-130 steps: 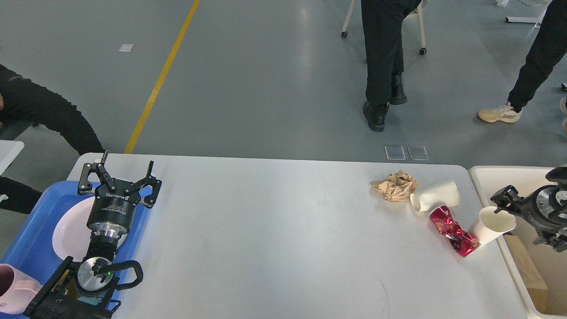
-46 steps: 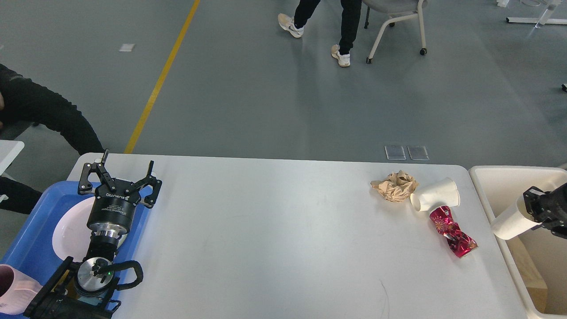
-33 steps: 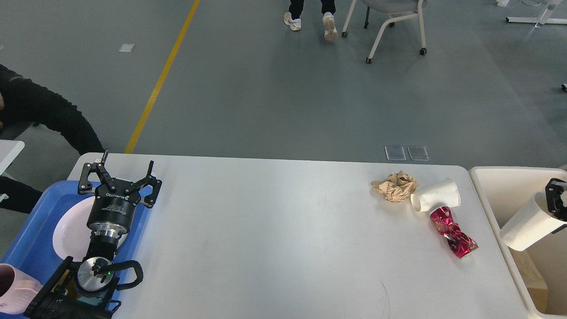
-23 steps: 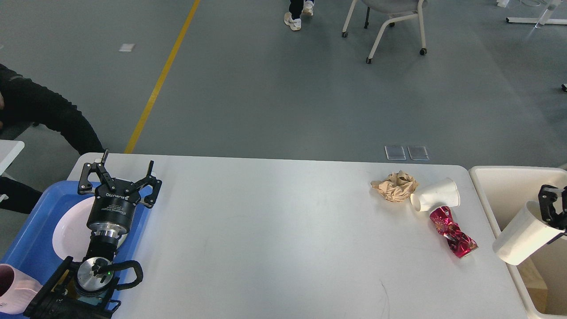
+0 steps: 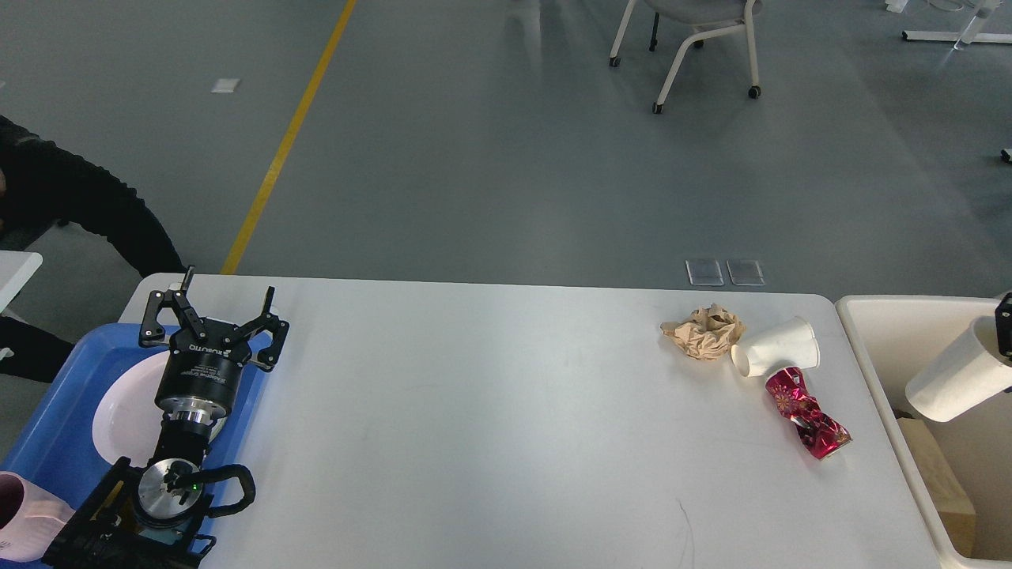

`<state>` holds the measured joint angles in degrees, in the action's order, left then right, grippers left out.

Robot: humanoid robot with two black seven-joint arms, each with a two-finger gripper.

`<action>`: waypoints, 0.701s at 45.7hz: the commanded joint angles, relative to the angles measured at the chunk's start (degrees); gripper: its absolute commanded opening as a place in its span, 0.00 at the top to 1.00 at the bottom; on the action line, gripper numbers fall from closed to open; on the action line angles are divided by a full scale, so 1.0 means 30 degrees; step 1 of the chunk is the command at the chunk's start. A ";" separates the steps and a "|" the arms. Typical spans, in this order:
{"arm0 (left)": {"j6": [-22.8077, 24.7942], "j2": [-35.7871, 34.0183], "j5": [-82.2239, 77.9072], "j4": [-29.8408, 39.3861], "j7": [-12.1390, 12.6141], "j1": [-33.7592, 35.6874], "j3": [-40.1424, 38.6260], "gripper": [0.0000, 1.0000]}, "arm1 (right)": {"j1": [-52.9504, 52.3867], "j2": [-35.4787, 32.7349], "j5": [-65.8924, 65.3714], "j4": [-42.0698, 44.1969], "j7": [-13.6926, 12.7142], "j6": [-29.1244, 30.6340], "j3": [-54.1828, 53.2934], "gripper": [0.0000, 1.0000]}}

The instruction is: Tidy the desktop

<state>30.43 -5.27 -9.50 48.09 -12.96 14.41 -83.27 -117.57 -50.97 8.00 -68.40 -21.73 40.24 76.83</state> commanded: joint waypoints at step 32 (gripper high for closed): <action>-0.0006 -0.0002 0.0002 -0.0005 0.0012 0.0000 -0.0018 0.04 | 1.9113 0.1107 -0.0998 1.0753 0.0182 -1.0220 -1.0138 1.00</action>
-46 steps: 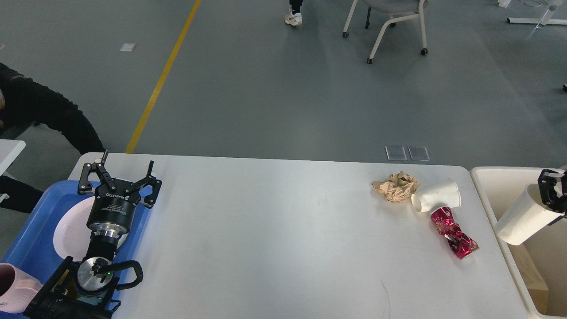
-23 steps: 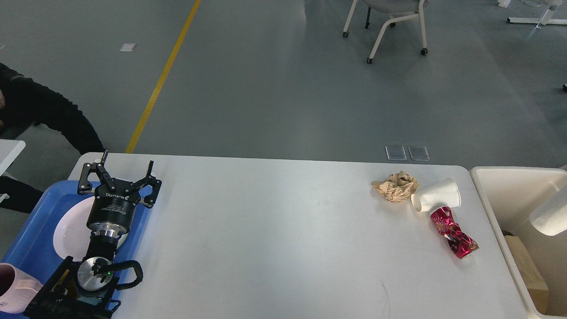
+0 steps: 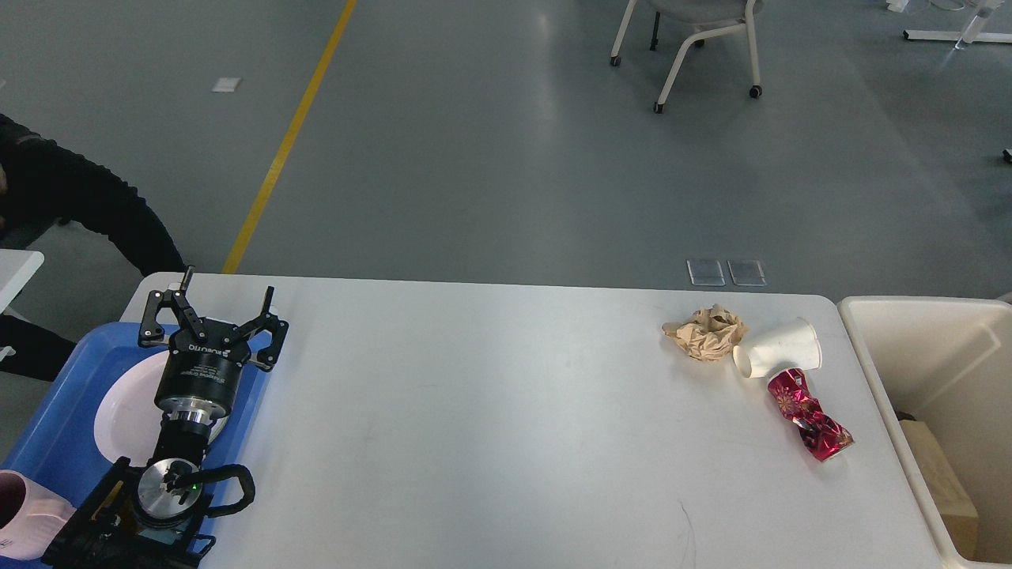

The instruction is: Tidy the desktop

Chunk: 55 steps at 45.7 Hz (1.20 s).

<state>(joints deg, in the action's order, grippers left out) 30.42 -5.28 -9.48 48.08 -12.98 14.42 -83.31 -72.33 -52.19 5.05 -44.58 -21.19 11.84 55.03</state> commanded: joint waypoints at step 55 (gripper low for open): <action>0.0024 0.0003 -0.0003 -0.0001 -0.0009 -0.0002 -0.0002 0.04 | 1.3739 1.0250 0.0015 1.3835 0.0619 -0.4208 -0.5746 0.37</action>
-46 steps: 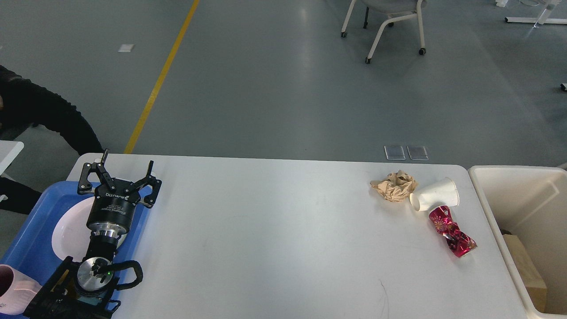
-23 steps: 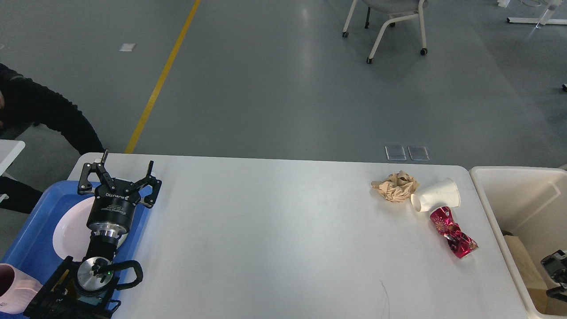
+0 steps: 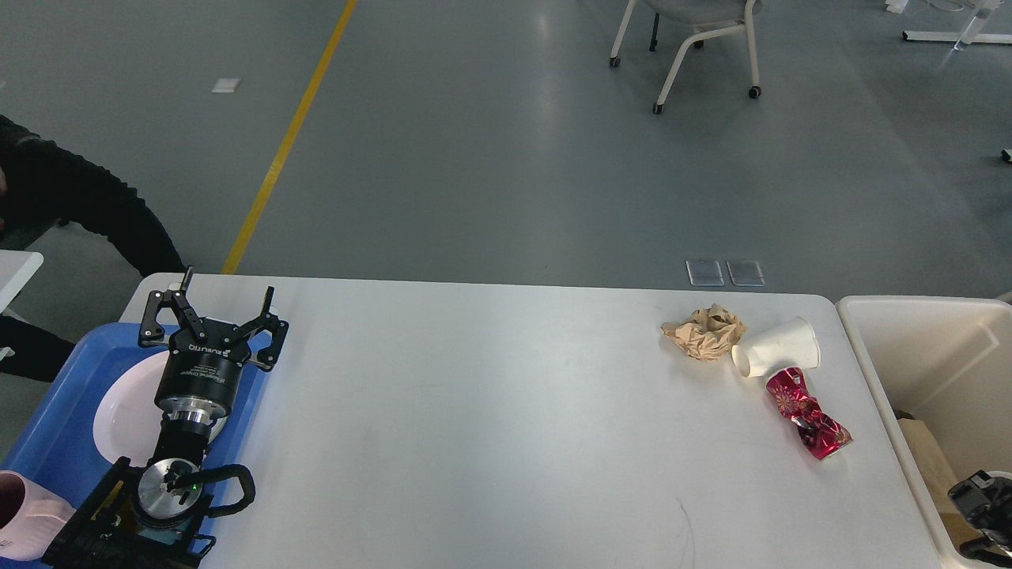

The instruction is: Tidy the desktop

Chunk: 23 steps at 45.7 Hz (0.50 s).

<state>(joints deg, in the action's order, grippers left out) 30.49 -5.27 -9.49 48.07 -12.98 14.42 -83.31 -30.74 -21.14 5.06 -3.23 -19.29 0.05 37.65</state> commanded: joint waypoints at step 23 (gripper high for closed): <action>-0.0025 -0.0001 0.0000 0.0001 0.0019 -0.0001 -0.0003 0.04 | -0.1994 -0.1740 0.0043 -0.1789 -0.0103 -0.0691 -0.0071 0.00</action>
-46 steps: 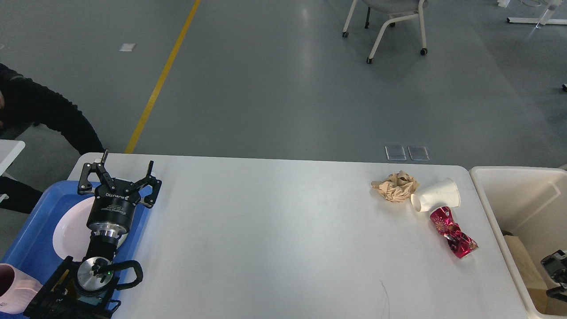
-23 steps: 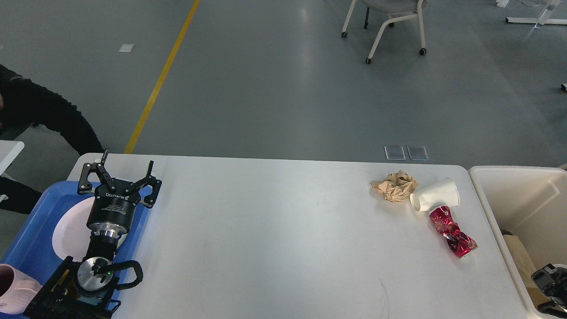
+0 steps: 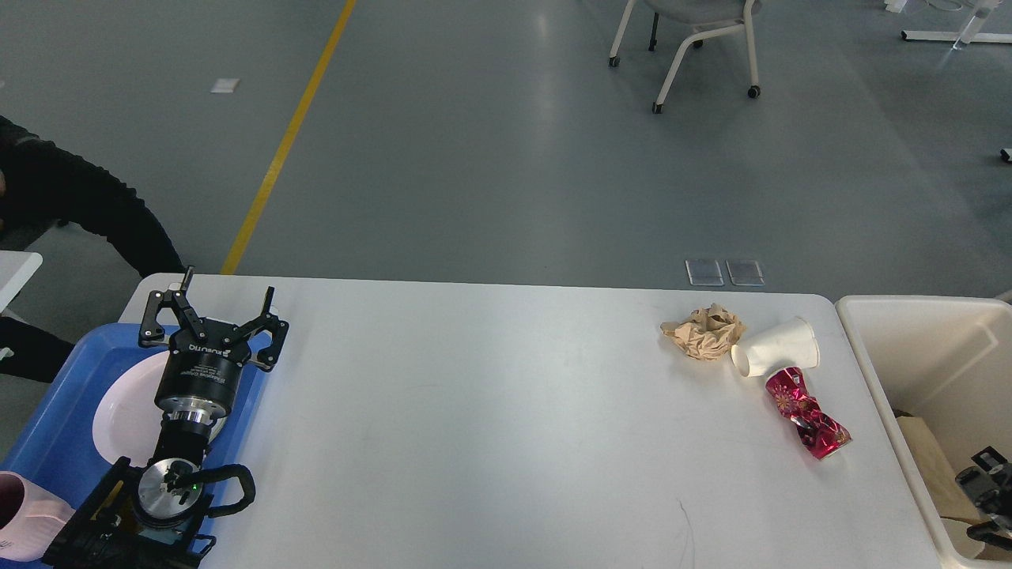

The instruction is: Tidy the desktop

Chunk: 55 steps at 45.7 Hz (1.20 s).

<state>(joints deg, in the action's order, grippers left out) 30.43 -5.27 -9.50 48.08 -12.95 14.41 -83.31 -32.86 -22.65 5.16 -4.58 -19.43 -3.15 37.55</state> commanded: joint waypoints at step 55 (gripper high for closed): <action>-0.0007 0.0000 0.0001 0.0000 -0.0019 0.0001 -0.0002 0.04 | -3.5421 -0.2441 -0.1018 -2.8001 -0.4305 1.8483 0.8636 0.00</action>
<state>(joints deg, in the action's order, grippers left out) 30.46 -5.27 -9.49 48.07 -13.01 14.42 -83.31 -133.02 -29.69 0.95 -82.31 -32.34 52.60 61.28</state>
